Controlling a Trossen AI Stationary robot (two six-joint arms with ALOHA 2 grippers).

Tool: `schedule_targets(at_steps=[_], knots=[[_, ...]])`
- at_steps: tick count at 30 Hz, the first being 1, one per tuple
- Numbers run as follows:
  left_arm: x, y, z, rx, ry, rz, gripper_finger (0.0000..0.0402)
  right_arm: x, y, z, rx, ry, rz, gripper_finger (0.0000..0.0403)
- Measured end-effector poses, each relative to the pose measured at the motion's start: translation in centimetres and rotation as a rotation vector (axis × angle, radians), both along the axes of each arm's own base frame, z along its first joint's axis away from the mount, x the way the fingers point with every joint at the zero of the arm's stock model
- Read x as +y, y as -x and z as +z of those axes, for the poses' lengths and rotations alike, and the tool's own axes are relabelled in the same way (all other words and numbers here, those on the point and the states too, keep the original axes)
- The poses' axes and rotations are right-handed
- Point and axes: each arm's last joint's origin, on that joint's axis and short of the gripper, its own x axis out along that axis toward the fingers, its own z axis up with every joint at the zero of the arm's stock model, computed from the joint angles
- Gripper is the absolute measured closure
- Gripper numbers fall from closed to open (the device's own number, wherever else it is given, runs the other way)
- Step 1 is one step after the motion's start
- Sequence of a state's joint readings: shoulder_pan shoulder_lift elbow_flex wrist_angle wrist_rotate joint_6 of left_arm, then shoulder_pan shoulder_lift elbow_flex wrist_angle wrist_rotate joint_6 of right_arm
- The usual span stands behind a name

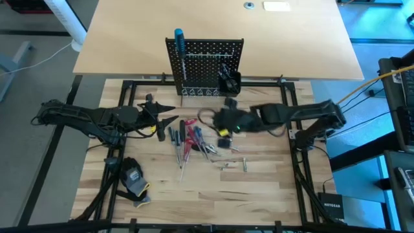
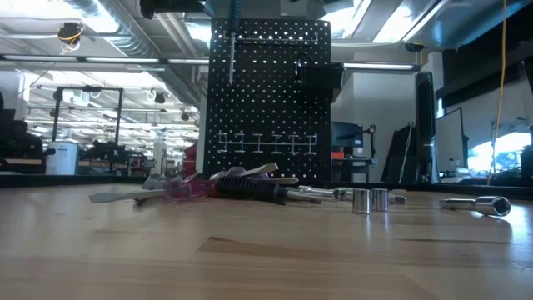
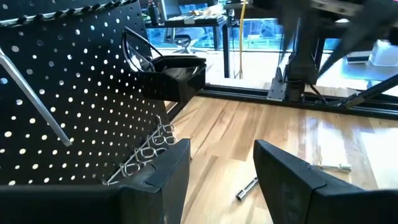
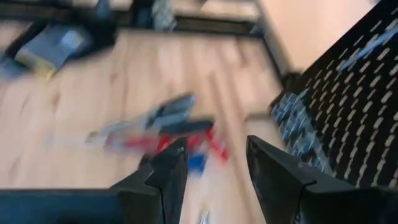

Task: Hang tools onto peg board
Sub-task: Hang the black safety goggles on the peg board

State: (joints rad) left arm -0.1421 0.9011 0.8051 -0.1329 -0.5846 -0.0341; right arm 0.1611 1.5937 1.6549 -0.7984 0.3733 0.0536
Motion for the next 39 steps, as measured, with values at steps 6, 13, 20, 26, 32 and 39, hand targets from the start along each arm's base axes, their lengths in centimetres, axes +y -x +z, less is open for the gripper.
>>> schedule_targets(at_steps=[6,13,20,26,32,39], knots=[[-0.2,-0.6,-0.9,0.046,0.062,-0.038,0.0234,3.2,4.2,-3.7,0.171,-0.076,0.000,0.0237],[-1.9,-2.6,-3.4,0.166,0.109,-0.090,0.0234,4.9,7.8,-9.8,0.315,-0.130,-0.065,0.0237],[-3.8,-4.6,-5.8,0.250,0.129,-0.129,0.0234,5.3,9.3,-13.5,0.429,-0.197,-0.115,0.0237],[-5.0,-6.3,-8.1,0.314,0.142,-0.181,0.0234,4.9,10.0,-14.9,0.453,-0.234,-0.216,0.0234],[-6.0,-7.1,-9.6,0.370,0.151,-0.221,0.0234,4.8,10.5,-16.3,0.475,-0.281,-0.295,0.0199],[-5.9,-6.3,-11.2,0.354,0.129,-0.243,0.0234,5.0,9.8,-17.2,0.385,-0.311,-0.239,0.0156]])
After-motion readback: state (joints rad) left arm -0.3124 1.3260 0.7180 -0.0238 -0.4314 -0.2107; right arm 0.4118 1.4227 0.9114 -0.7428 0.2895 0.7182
